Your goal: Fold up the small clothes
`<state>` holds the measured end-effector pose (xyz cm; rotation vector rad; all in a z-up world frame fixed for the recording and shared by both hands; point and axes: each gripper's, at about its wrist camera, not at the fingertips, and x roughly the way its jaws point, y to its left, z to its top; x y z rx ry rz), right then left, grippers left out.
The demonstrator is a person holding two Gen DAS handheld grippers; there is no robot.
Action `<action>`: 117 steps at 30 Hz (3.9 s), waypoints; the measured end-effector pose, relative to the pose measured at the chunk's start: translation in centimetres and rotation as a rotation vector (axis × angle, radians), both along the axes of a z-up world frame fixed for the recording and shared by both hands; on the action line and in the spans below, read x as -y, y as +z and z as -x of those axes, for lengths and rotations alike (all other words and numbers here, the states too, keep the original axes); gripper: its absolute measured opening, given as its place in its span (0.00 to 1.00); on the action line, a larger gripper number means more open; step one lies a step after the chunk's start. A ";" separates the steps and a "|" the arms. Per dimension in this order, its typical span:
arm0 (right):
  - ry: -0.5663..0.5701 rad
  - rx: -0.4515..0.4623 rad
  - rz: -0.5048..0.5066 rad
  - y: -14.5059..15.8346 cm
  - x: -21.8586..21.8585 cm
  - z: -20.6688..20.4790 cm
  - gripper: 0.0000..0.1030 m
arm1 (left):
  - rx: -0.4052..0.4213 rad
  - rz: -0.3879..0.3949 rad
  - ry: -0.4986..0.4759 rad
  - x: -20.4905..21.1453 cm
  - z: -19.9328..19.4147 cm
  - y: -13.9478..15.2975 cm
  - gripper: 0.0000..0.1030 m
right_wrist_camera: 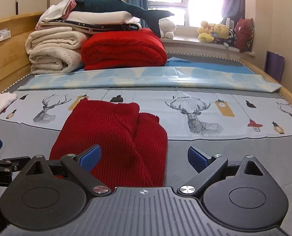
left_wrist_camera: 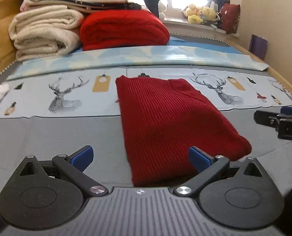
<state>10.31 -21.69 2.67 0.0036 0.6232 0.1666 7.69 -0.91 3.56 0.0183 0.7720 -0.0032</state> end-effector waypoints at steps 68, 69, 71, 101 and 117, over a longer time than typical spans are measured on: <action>0.061 -0.052 0.031 -1.5 -2.1 -0.7 0.92 | -0.080 0.044 0.041 -0.4 -1.3 -1.6 1.00; 0.061 -0.052 0.031 -1.5 -2.1 -0.7 0.92 | -0.080 0.044 0.040 -0.4 -1.4 -1.6 1.00; 0.062 -0.051 0.031 -1.5 -2.1 -0.7 0.92 | -0.080 0.043 0.040 -0.4 -1.4 -1.6 1.00; 0.065 -0.051 0.034 -1.3 -2.2 -0.6 0.92 | -0.079 0.041 0.035 -0.6 -1.4 -1.6 1.00; 0.064 -0.051 0.034 -1.3 -2.2 -0.6 0.92 | -0.077 0.035 0.031 -0.5 -1.4 -1.6 1.00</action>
